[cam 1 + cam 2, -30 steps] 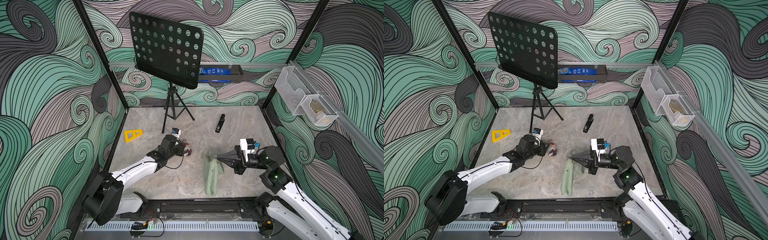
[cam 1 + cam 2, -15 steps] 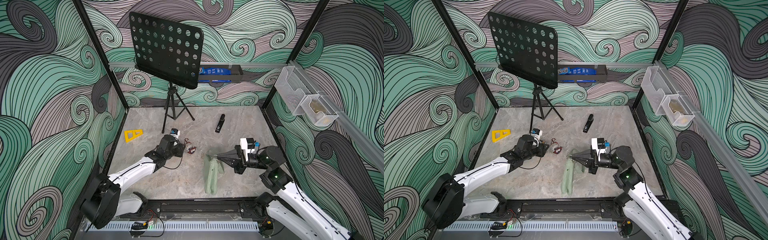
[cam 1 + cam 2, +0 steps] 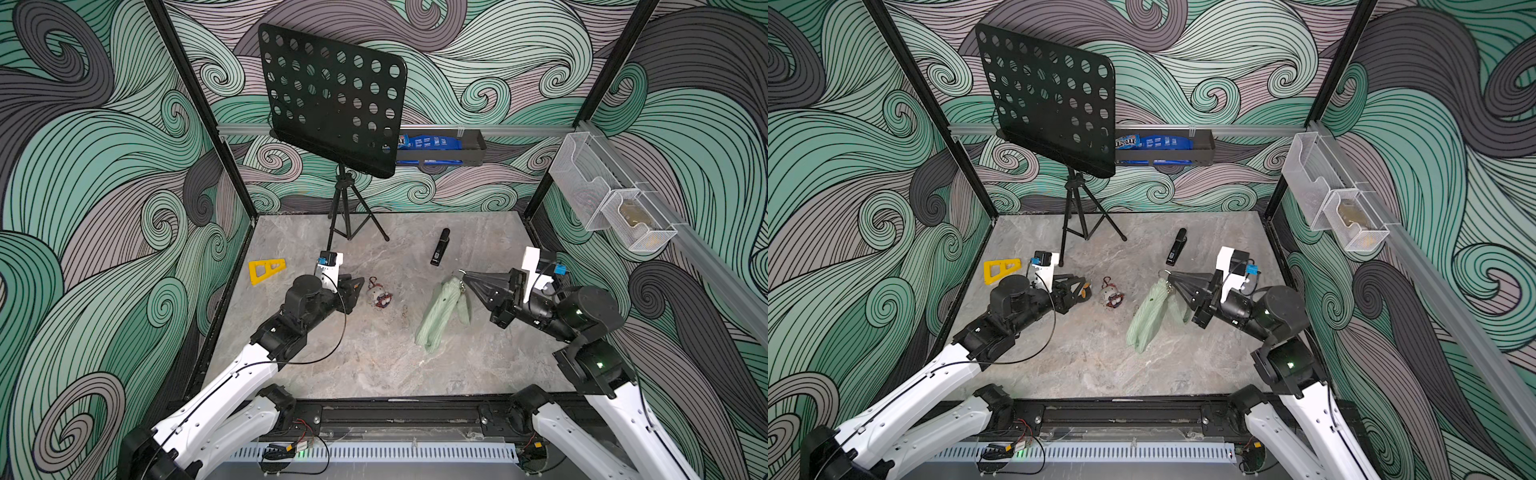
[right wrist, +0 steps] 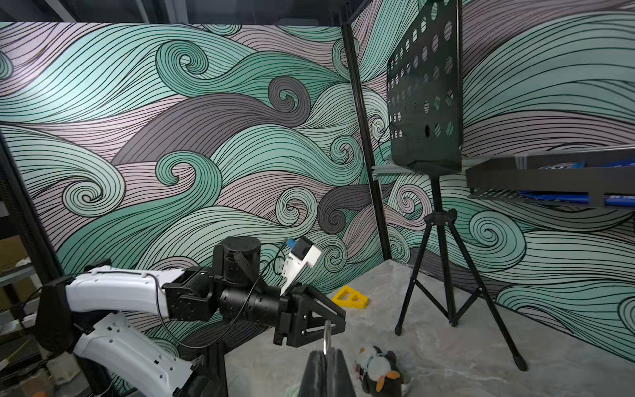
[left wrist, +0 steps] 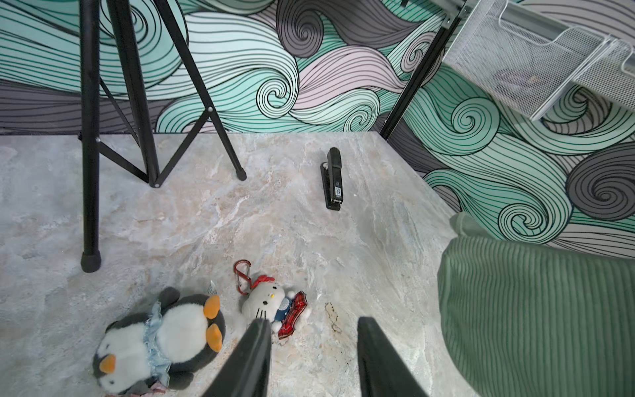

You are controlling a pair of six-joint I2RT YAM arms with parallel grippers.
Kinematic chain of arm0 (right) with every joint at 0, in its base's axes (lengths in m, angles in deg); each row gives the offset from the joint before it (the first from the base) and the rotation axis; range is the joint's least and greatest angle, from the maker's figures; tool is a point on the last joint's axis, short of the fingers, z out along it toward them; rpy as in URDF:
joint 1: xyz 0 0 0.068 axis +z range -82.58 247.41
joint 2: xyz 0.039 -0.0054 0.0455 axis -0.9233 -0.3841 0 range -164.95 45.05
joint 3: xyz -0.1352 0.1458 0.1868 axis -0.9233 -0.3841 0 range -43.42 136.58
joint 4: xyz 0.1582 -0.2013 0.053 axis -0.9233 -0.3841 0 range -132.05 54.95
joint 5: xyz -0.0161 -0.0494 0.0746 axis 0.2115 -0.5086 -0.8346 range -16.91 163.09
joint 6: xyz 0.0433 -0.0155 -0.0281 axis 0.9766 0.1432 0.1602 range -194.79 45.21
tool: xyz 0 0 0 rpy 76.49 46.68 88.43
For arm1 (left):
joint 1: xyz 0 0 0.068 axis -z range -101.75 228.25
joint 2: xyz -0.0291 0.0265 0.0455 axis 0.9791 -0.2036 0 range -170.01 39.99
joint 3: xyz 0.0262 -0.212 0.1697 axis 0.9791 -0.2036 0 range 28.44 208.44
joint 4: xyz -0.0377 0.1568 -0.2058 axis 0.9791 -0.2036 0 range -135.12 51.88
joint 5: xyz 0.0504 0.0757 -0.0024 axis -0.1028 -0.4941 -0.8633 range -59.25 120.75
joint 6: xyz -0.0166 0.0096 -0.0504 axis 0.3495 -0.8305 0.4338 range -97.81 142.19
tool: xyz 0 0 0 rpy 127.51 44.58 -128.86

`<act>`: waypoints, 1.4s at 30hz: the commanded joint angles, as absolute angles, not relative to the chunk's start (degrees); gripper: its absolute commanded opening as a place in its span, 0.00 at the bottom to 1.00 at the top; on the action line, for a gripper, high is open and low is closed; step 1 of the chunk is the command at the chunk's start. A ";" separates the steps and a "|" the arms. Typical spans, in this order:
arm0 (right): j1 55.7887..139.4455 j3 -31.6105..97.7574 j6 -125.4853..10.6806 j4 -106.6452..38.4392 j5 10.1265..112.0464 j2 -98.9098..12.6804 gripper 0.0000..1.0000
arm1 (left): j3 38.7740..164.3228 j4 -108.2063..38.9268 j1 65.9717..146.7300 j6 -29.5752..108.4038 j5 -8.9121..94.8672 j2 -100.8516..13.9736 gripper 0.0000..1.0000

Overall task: Remove the decoration from the bag
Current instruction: Place the bag at the center of the board.

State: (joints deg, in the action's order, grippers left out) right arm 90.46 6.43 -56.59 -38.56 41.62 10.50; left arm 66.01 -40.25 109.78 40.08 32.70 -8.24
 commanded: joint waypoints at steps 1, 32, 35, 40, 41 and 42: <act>90.26 6.51 -57.25 -45.65 47.40 12.67 0.00 | 65.37 -43.37 109.32 38.64 30.40 -5.88 0.44; 86.41 14.14 -56.71 -31.15 53.38 -45.47 0.00 | 61.75 -37.89 109.22 35.13 24.58 -7.96 0.48; 85.19 12.95 -55.45 -29.95 52.35 -45.93 0.24 | 60.98 -34.07 109.24 30.95 21.33 -9.91 0.48; 83.71 10.73 -55.44 -29.65 53.67 -42.86 0.52 | 61.38 -30.05 109.15 26.96 9.03 -13.39 0.49; 83.34 10.24 -55.49 -29.69 54.19 -41.79 0.55 | 61.14 -28.80 109.15 26.58 5.93 -13.68 0.50; 83.06 9.61 -55.62 -29.69 54.71 -40.53 0.57 | 60.88 -27.46 109.14 26.16 2.70 -13.88 0.52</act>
State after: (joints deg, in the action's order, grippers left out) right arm 83.82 11.06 -55.45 -31.26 53.88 -44.22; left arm 61.07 -33.28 109.61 29.72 14.15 -13.53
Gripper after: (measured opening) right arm 0.554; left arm 0.520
